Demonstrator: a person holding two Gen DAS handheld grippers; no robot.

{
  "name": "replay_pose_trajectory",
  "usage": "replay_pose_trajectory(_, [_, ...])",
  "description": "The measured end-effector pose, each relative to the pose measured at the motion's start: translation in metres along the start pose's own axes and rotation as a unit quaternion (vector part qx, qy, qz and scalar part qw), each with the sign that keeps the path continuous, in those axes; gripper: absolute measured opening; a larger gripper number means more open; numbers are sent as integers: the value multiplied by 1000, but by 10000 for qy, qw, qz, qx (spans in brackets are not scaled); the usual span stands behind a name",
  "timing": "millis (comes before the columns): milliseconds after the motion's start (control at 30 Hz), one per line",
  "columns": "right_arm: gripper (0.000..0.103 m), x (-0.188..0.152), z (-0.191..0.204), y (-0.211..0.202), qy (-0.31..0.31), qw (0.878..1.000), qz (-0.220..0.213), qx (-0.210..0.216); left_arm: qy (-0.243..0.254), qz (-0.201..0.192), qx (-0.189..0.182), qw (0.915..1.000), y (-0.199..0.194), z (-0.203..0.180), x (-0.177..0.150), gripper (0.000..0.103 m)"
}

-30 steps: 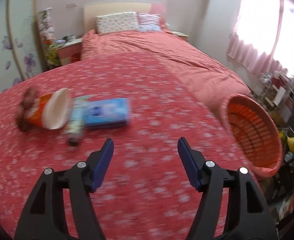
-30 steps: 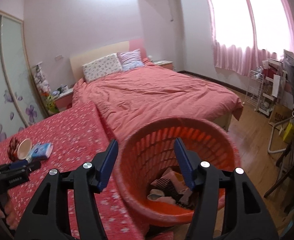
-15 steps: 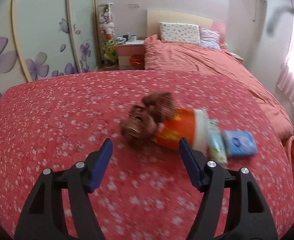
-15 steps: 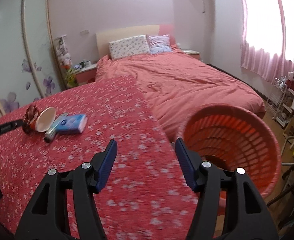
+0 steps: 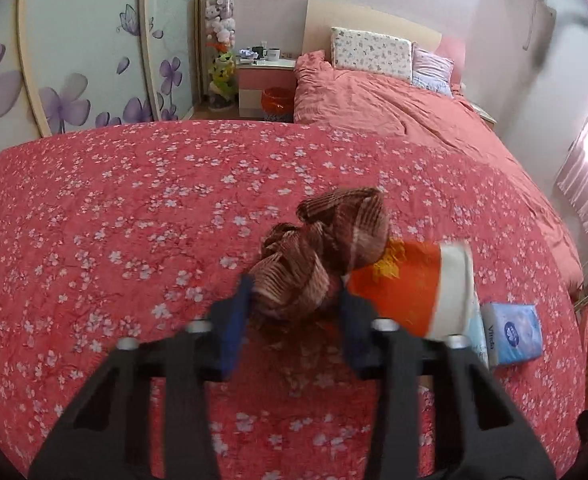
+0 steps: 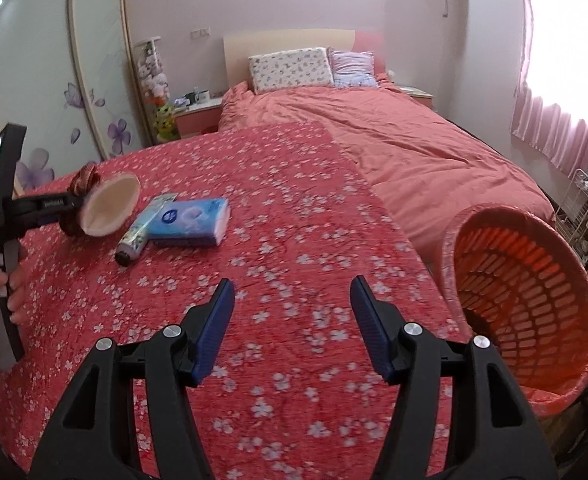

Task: Collect trash
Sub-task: 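Grasp the brown plaid cloth with the left tool and lift it, then move the right tool to the blue tissue pack while the left tool holds the plaid cloth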

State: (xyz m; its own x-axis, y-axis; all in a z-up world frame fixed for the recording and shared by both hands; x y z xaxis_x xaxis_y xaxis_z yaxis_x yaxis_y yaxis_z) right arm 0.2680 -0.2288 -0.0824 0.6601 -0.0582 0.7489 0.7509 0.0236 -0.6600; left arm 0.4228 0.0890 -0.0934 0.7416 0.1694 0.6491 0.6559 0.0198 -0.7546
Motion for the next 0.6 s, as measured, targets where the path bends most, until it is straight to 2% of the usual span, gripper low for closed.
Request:
replay_pose_trajectory(200, [60, -2, 13, 4, -63, 9999, 69, 68, -52, -170, -81, 9998, -17, 25, -2, 17])
replay_pose_trajectory(400, [60, 7, 29, 13, -63, 9998, 59, 187, -22, -369, 225, 9991, -44, 62, -15, 17])
replay_pose_trajectory(600, [63, 20, 52, 42, 202, 9988, 233, 381, -8, -132, 294, 9995, -42, 84, -46, 19])
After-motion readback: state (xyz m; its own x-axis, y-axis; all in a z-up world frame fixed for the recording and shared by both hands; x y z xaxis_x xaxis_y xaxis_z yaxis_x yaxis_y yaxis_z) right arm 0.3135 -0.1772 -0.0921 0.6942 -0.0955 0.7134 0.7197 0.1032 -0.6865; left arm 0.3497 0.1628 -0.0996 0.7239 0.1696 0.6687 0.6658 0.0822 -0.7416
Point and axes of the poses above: each gripper's, at about its wrist camera, not at the fingertips, and y roughly the way its jaws point, z to its left, x to its top, the point moved 6 cm from there along y, roughly the way its jaws point
